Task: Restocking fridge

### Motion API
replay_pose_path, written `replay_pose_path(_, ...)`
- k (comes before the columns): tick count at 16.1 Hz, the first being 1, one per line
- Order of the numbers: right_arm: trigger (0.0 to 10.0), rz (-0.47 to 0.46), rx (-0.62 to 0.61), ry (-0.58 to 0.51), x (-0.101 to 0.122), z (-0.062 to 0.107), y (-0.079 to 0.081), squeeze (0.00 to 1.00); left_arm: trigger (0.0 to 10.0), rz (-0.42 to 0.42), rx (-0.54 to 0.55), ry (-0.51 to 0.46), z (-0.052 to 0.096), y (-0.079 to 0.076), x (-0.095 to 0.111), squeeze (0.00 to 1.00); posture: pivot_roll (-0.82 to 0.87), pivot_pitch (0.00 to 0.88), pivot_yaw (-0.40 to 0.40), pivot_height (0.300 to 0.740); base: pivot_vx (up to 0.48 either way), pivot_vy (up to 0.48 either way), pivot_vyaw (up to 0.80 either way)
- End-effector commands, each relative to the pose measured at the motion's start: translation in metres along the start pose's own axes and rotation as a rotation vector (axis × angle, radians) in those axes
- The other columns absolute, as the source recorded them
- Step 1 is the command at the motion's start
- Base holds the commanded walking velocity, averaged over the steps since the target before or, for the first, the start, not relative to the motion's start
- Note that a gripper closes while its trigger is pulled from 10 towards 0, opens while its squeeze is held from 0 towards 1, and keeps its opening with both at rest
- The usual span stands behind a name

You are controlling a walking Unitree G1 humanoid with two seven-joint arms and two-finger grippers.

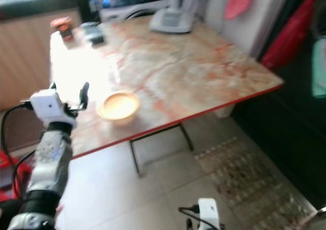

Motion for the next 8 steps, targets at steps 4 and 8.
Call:
replay_pose_path(4, 10.0, 0.001, 0.011, -0.009, 0.003, -0.001, 0.003, 0.00, 10.0, 0.078, 0.136, 0.083, 0.006, 0.016, -0.015, 0.00, 0.06, 0.090, -0.018, 0.740, 0.142, 0.000, 0.00)
replay_pose_path(8, 10.0, 0.002, 0.008, -0.008, 0.003, -0.001, 0.003, 0.00, 10.0, 0.296, 0.140, 0.174, 0.011, 0.005, -0.028, 0.00, 0.06, 0.094, -0.022, 0.740, 0.000, 0.000, 0.00)
Point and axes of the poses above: a point about 5 cm out from each wrist's last joint towards the gripper, its own z axis pointing back from the gripper into the wrist, its own x axis along the axis of the wrist's last joint, y = z × x, the point moved 2 cm from there along -z, pointing out of the wrist towards the gripper, and after that the axes turned 15 degrees about -z, right-handed, at the moved point
